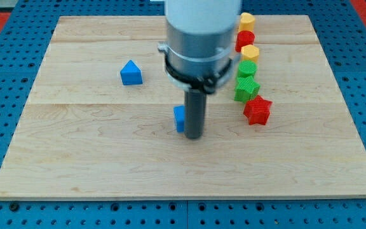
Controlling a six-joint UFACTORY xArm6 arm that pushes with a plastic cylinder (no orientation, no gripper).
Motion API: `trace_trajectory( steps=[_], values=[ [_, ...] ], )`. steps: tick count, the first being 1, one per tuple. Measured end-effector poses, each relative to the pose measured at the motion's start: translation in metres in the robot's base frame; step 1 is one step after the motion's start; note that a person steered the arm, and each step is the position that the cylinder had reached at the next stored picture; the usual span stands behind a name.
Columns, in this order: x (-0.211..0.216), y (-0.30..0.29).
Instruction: Push the green star below the cube
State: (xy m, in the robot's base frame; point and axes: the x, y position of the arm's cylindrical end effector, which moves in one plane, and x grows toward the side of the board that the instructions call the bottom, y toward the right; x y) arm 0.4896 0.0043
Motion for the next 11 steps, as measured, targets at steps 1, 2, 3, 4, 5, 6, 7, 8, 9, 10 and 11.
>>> trace_trajectory(
  steps=[1,2,3,4,5,6,7,8,9,10,11],
  values=[
    [-0.048,-0.046],
    [-0.088,-0.045],
    [-0.019,-0.003],
    [0.038,0.103],
    [0.025,0.214],
    [-0.041,0.2],
    [-0.08,0.157],
    [-0.086,0.07],
    [-0.067,0.069],
    [-0.047,0.109],
    [-0.051,0.032]
  ],
)
